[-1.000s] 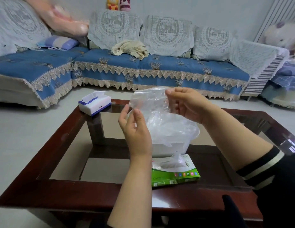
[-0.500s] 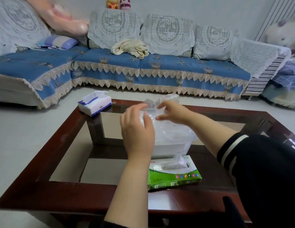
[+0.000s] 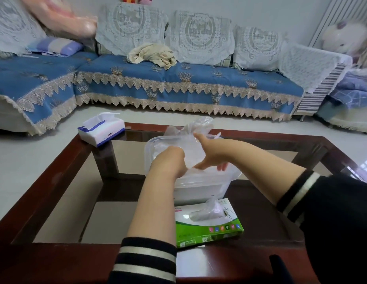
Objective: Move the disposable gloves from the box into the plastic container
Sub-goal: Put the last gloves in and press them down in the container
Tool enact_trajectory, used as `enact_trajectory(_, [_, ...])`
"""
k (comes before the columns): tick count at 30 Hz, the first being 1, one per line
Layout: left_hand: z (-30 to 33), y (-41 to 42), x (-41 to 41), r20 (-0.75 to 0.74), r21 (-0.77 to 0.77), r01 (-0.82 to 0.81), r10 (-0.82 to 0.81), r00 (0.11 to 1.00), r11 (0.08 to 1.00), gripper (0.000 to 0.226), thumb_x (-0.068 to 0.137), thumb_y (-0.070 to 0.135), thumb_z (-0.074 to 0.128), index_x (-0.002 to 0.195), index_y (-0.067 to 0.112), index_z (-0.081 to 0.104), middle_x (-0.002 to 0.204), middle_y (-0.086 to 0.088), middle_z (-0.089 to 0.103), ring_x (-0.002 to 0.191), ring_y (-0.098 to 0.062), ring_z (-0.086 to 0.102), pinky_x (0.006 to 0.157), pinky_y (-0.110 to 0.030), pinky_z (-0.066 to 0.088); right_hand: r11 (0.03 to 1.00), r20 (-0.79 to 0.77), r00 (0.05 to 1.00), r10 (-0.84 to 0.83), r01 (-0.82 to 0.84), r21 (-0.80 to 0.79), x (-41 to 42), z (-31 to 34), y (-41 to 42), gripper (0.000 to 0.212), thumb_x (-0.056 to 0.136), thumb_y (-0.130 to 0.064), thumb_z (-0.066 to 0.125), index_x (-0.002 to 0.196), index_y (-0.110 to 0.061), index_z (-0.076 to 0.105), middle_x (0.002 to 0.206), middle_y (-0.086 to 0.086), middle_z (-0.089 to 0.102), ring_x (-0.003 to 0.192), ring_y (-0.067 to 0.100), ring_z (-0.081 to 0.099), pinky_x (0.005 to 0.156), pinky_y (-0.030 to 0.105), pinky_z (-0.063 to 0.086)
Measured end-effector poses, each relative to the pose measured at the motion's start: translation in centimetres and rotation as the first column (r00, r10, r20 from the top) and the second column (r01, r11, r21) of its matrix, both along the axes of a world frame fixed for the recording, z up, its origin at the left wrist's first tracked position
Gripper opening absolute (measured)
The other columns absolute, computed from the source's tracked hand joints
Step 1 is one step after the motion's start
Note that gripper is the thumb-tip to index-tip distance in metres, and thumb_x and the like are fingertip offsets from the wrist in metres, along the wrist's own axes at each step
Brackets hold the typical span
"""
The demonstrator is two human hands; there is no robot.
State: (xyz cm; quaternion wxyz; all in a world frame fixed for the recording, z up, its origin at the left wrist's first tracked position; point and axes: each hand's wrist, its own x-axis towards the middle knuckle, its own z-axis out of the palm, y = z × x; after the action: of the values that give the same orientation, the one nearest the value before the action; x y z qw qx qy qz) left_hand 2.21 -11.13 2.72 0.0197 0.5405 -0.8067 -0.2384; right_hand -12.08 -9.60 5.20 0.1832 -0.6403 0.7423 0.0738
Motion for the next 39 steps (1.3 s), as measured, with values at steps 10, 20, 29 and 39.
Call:
enact_trajectory(10, [-0.4,-1.9,-1.1,0.206,0.204,0.079,-0.122,0.971,0.976,0.052,0.094,0.019,0.057,0.143,0.015,0.041,0.142,-0.007,0.046,0.124,-0.026,0.048,0.102,-0.034,0.040,0.995,-0.102,0.991,0.091,-0.087,0.047,1.3,-1.4,-1.6,0.102,0.080,-0.039,0.074,0.148,-0.016,0.001,0.095,0.013,0.062,0.064,0.019,0.054,0.057,0.030,0.046])
enact_trajectory(20, [-0.3,-1.1,-0.6,0.190,0.226,0.091,-0.135,0.972,0.970,0.044,0.095,0.010,0.053,0.138,0.013,0.050,0.139,-0.010,0.050,0.116,-0.026,0.051,0.097,-0.031,0.041,0.918,-0.046,0.988,0.146,-0.118,0.380,0.3,-3.8,-2.3,0.078,0.100,-0.029,0.046,0.151,-0.029,-0.013,0.157,0.013,0.020,0.130,0.032,0.042,0.096,0.035,0.042])
enact_trajectory(29, [2.1,0.2,0.5,0.060,-0.066,0.022,-0.018,0.998,0.998,0.017,0.092,0.012,0.058,0.105,0.015,0.068,0.106,-0.003,0.069,0.093,-0.020,0.064,0.081,-0.033,0.054,0.972,0.309,0.951,-0.020,0.091,-0.216,-3.3,1.1,2.7,0.044,0.091,-0.031,0.063,0.132,-0.019,0.055,0.104,0.001,0.068,0.090,0.012,0.063,0.081,0.026,0.051])
enact_trajectory(39, [-0.4,9.0,1.2,-0.381,-0.010,0.058,-0.057,0.923,0.998,0.007,0.087,0.026,0.068,0.093,0.026,0.068,0.085,0.009,0.068,0.078,-0.010,0.063,0.072,-0.028,0.051,0.944,0.516,0.838,-0.179,0.293,-0.149,-2.0,-1.6,12.2,0.031,0.089,-0.042,0.062,0.086,-0.013,0.071,0.072,-0.001,0.071,0.064,0.010,0.066,0.069,0.030,0.055])
